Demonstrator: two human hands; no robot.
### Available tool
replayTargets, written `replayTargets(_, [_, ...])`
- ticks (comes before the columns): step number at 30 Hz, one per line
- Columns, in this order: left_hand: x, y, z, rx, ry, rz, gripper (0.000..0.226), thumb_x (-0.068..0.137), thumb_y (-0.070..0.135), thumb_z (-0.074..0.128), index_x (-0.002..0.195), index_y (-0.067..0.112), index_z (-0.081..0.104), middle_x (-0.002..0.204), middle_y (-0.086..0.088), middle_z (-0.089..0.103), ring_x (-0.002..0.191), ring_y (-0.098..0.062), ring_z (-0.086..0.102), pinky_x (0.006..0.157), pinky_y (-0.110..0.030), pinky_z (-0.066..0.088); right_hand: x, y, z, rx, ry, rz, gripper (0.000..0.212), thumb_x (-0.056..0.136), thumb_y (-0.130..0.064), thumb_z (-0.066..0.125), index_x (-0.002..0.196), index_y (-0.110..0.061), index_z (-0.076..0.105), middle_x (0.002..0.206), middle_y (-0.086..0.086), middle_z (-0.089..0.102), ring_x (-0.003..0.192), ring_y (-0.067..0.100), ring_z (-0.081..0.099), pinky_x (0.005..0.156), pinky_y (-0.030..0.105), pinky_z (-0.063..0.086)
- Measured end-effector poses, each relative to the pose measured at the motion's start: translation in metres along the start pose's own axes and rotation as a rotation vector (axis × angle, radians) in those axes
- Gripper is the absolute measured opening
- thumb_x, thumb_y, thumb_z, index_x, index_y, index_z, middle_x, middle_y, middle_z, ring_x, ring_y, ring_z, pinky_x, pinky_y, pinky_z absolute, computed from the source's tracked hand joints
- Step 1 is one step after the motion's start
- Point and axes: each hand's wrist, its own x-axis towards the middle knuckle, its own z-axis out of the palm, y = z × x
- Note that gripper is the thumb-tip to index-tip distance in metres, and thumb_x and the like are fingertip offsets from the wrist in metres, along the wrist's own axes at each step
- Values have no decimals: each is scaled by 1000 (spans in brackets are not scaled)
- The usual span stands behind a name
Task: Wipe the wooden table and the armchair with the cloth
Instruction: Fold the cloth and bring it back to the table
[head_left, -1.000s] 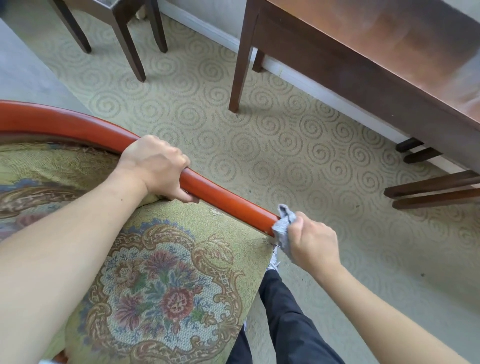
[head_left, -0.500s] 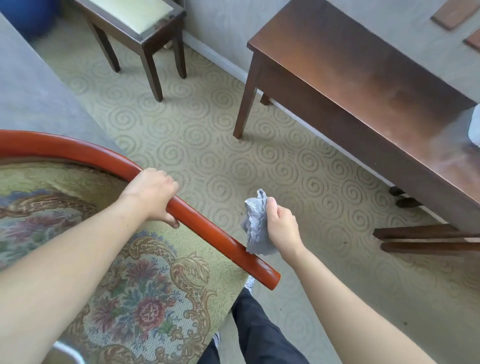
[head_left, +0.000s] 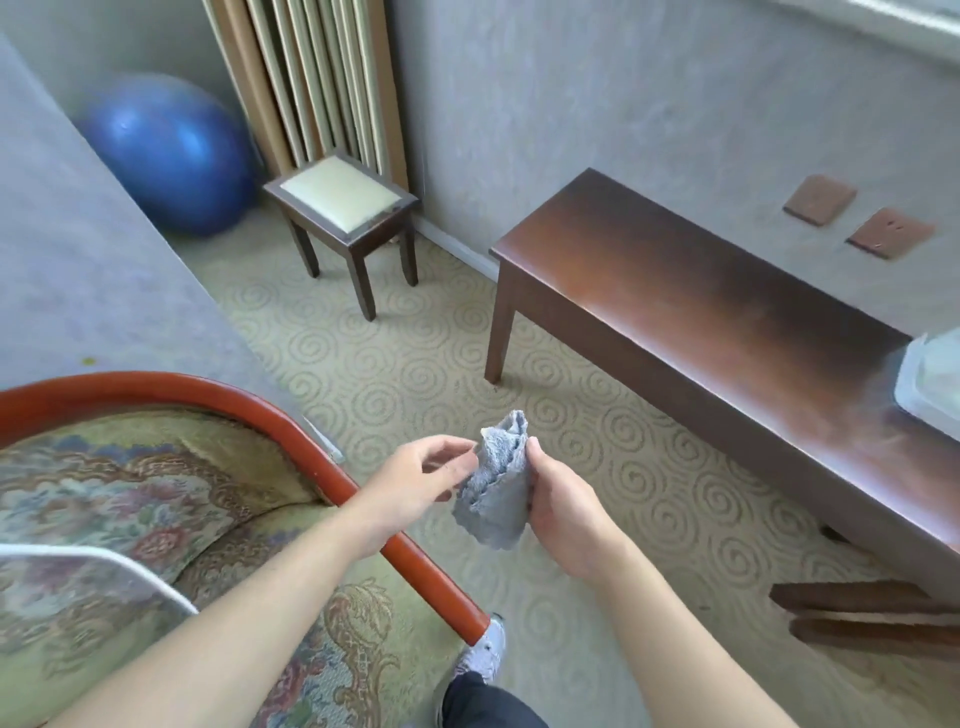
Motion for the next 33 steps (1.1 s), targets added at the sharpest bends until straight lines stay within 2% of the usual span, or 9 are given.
replayTargets(5, [-29, 43, 27, 56, -35, 166, 15, 88, 14, 76, 100, 5, 74, 89, 0, 76, 77, -3, 66, 72, -12, 50, -56, -23, -15, -66, 22, -135, 62, 91, -56, 43, 127, -9, 65, 124, 11, 71, 118, 26, 65, 112, 44, 41])
replayTargets(8, [-48, 59, 47, 63, -136, 233, 15, 83, 23, 80, 92, 12, 78, 78, 5, 75, 70, -1, 65, 63, -13, 48, -105, -25, -30, -122, 75, -255, 66, 98, -62, 35, 120, -9, 69, 116, 12, 73, 107, 24, 69, 94, 34, 54])
replayTargets(12, [-70, 82, 85, 91, -292, 347, 29, 76, 43, 77, 88, 17, 80, 72, 9, 73, 58, 2, 57, 54, -9, 40, -181, -23, -43, -338, 171, -403, 36, 94, -52, 57, 113, -25, 72, 113, -3, 73, 100, 7, 67, 79, 20, 50])
replayTargets(16, [-94, 97, 132, 12, -393, 390, 24, 81, 41, 74, 92, 20, 80, 88, -3, 78, 75, -7, 69, 66, -17, 52, -243, -18, -71, -392, 251, -463, 22, 94, -37, 67, 111, -23, 72, 102, 1, 74, 90, 12, 67, 79, 27, 52])
replayTargets(19, [-109, 108, 164, -68, -396, 380, 27, 79, 44, 74, 93, 22, 80, 88, -4, 78, 79, -12, 71, 68, -24, 55, -278, -17, -97, -366, 244, -495, 25, 93, -28, 70, 117, -20, 69, 111, 11, 73, 99, 21, 70, 86, 34, 54])
replayTargets(22, [-110, 117, 191, -68, -393, 381, 24, 83, 42, 70, 96, 25, 80, 95, -5, 78, 86, -16, 71, 79, -35, 58, -294, -13, -121, -365, 307, -527, 23, 96, -14, 65, 117, -17, 71, 114, 5, 75, 108, 21, 69, 95, 35, 53])
replayTargets(25, [-109, 117, 231, 11, -446, 392, 19, 96, 38, 63, 108, 36, 77, 109, -3, 77, 97, -16, 71, 87, -33, 57, -307, -6, -158, -249, 351, -518, 23, 96, -11, 64, 117, -12, 72, 116, 13, 74, 113, 34, 67, 99, 45, 52])
replayTargets(29, [-97, 130, 303, 94, -585, 378, 63, 79, 64, 74, 134, 59, 46, 124, 3, 70, 115, -14, 67, 102, -37, 49, -335, -19, -236, -40, 392, -573, 25, 92, -17, 68, 116, -8, 71, 116, 21, 72, 110, 41, 67, 94, 49, 53])
replayTargets(33, [-92, 128, 397, 304, -650, 417, 63, 79, 47, 74, 127, 60, 35, 110, -1, 73, 105, -20, 71, 99, -43, 52, -363, -19, -323, 148, 417, -557, 33, 89, -20, 72, 119, -6, 67, 118, 25, 69, 106, 40, 67, 94, 56, 52])
